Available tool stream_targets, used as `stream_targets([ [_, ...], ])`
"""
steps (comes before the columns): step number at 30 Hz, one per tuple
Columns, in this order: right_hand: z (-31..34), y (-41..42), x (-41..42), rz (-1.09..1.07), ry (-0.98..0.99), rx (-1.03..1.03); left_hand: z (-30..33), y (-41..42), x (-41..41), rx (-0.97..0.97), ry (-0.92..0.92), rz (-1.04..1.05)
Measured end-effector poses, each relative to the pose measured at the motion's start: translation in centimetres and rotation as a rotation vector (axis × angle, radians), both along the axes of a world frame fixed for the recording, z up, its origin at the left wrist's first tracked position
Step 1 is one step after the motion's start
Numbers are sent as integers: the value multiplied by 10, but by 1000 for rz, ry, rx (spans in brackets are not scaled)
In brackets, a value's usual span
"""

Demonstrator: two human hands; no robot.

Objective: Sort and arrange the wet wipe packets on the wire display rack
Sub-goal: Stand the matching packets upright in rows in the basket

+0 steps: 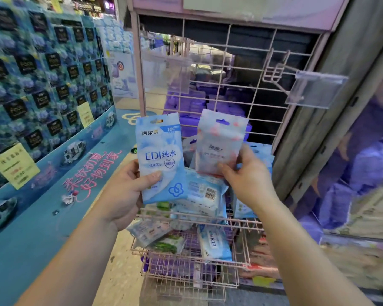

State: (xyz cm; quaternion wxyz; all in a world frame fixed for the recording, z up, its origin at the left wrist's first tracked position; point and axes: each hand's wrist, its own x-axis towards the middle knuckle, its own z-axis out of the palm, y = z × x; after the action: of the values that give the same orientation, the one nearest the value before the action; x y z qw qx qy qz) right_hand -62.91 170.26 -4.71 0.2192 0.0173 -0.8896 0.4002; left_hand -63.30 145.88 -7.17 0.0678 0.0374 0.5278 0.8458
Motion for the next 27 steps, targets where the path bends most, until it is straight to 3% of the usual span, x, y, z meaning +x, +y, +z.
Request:
stream_targets([
  [3, -2, -3, -9, -14, -57, 85, 2, -5, 3, -24, 13, -10],
  [8, -9, -6, -13, -100, 111, 35, 0, -4, 5, -46, 0, -6],
  [11, -19, -12, -21, -107, -46, 18, -1, 2, 5, -44, 2, -38],
  [15, -28, -26, -30, -63, -251, 180, 1, 8, 4, -36, 12, -71],
  [18, -26, -22, -23, -63, -219, 62, 1, 9, 4, -40, 13, -67],
  [22, -27, -16, 17, -153, 70, -125, 0, 15, 8, -102, 50, -30],
  [27, -25, -40, 50, 265, -79, -397, -2, 34, 14, -180, 180, -52],
])
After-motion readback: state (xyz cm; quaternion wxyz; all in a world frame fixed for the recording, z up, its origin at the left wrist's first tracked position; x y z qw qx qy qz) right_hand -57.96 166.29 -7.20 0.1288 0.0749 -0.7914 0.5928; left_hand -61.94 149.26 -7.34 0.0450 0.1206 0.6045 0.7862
